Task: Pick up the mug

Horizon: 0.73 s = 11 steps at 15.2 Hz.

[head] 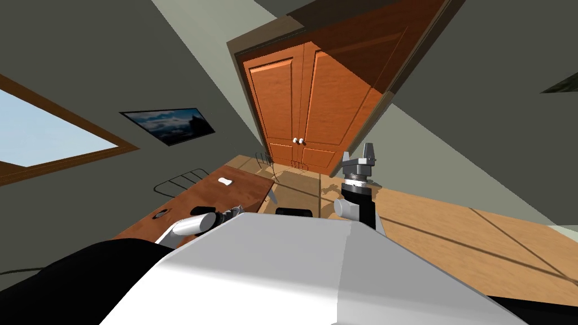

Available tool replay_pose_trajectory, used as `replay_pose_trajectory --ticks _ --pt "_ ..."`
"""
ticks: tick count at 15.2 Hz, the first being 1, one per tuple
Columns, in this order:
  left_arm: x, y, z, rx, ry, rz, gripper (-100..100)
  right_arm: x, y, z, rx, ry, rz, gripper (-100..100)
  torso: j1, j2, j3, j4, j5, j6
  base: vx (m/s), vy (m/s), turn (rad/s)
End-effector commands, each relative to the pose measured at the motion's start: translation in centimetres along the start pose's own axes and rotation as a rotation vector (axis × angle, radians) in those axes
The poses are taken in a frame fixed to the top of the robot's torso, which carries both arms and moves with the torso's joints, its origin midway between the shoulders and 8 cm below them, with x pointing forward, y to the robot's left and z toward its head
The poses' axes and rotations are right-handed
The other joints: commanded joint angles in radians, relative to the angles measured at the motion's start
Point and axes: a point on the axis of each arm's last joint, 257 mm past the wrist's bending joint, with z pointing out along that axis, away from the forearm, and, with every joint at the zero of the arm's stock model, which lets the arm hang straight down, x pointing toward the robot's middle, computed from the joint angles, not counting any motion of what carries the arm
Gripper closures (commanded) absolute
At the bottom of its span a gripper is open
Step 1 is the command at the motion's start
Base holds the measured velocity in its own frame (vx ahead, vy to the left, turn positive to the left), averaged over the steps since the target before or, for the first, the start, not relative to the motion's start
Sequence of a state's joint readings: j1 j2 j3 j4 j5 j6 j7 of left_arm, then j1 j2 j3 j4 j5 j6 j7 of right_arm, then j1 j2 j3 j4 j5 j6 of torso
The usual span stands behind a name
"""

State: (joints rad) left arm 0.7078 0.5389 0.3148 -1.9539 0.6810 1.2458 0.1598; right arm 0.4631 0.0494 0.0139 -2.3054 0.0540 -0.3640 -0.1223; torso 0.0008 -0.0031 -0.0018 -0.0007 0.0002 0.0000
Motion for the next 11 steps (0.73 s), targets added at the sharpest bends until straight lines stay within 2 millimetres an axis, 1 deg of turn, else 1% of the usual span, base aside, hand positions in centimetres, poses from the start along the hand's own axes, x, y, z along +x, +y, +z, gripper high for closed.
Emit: replay_pose_trajectory --ticks 1,4,5,6,10,11 --pt "-0.3 1.0 -0.1 -0.043 -0.001 -0.007 -100 0.0 0.0 0.0 0.000 0.000 0.000 0 0.000 0.000 0.000 0.000 0.000 0.000 0.031 0.021 -0.059" --pt "-0.6 2.2 -0.3 -0.092 -0.002 -0.015 -100 0.0 0.0 0.0 0.000 0.000 0.000 0 0.000 -0.001 0.000 0.000 0.000 0.000 0.041 0.028 -0.074" --pt "-0.6 1.7 -0.2 -0.073 -0.001 -0.013 -100 0.0 0.0 0.0 0.000 0.000 0.000 0 0.000 -0.001 0.000 0.000 0.000 0.000 0.026 0.015 -0.020" --pt "-0.6 1.9 0.8 -0.076 -0.001 -0.018 -100 0.0 0.0 0.0 0.000 0.000 0.000 0 0.000 0.000 0.000 0.000 0.000 0.000 0.002 0.008 -0.032" --pt "-0.6 2.1 2.2 -0.073 -0.001 -0.024 -100 0.0 0.0 0.0 0.000 0.000 0.000 0 -0.001 0.003 0.002 0.001 0.000 0.000 -0.019 0.003 -0.031" --pt "-0.6 2.1 1.7 -0.075 -0.001 -0.023 -100 0.0 0.0 0.0 0.000 0.000 0.000 0 -0.002 0.004 0.002 0.001 0.000 0.000 -0.014 0.001 -0.010"
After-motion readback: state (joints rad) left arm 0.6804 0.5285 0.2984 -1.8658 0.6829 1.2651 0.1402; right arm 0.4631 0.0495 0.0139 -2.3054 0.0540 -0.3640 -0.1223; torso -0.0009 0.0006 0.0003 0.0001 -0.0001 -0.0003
